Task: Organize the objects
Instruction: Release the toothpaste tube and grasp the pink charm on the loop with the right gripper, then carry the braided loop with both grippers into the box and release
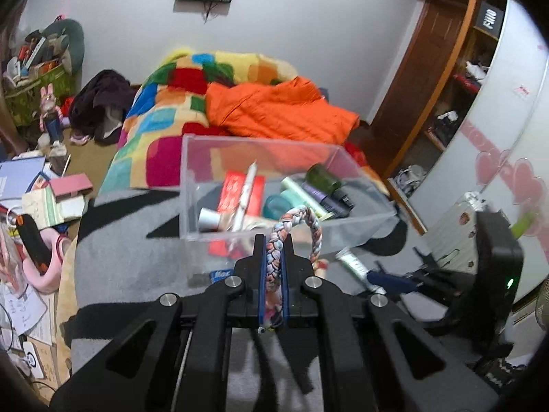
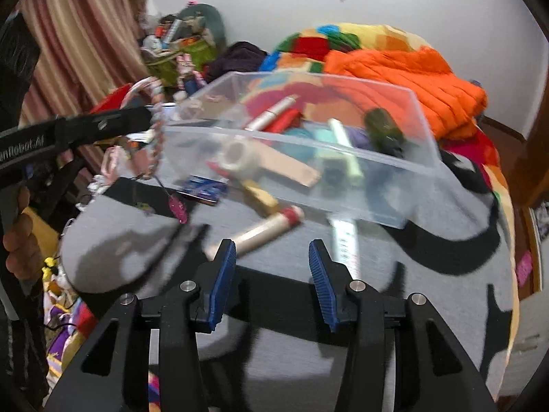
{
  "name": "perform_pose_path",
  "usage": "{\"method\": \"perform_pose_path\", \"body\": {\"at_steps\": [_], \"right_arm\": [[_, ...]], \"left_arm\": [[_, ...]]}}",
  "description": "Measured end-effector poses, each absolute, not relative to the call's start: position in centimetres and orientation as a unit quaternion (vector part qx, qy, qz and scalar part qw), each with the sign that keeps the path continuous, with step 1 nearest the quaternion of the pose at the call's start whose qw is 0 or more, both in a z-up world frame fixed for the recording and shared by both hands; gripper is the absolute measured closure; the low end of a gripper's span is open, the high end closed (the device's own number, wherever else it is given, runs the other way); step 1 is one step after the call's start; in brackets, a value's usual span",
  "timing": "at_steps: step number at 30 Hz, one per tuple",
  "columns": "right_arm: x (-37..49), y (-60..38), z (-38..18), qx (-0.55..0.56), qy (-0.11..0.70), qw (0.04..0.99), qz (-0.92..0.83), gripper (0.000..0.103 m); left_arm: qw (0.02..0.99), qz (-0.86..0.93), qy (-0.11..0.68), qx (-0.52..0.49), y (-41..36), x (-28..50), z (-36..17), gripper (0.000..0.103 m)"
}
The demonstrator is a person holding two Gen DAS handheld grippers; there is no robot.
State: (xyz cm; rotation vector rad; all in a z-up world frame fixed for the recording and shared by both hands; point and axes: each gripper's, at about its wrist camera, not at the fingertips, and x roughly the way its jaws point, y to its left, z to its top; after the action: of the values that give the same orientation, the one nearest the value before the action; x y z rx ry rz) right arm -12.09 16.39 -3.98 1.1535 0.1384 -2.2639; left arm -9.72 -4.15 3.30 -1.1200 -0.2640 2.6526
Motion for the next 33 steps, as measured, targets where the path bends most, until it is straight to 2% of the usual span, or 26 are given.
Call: {"method": "perform_pose_path", "body": {"at_steps": [8,16,17,19,21,24,33], "right_arm": [[-10.4,13.6,-2.8,0.389,0.083,0.341,-0.852,0.062],[-10.8,13.5,-2.9,0.384,0.068,0.348,-0.852,0.063],[-10.9,13.4,-2.9,0.384,0.066,0.352,-0.851,0.064],[-11.0,13.3,-2.9,0.385,0.064,0.360,-0.847,0.084],[-11.1,13.1,-3.1,0.392,0.064,0.365,-0.842,0.091],[-11.0,13.1,-3.5,0.394,0.068,0.358,-0.844,0.095],[-11.7,15.6,-3.0,0.391,0.028,0.326,-0.860,0.095]], "left_arm": [[0.165,0.907,-0.097,-0.375,-2.5,-9.3,4.9,0.097],[0.202,0.900,-0.096,-0.374,-0.7,-8.8,5.4,0.097],[0.203,0.900,-0.096,-0.373,-0.6,-8.8,5.4,0.097],[0.206,0.900,-0.098,-0.372,-0.4,-8.7,5.5,0.097],[0.207,0.900,-0.102,-0.370,-0.4,-8.6,5.6,0.097],[0.203,0.902,-0.108,-0.364,-0.8,-8.6,5.9,0.097],[0.176,0.907,-0.133,-0.358,-3.0,-8.8,5.9,0.097]]}}
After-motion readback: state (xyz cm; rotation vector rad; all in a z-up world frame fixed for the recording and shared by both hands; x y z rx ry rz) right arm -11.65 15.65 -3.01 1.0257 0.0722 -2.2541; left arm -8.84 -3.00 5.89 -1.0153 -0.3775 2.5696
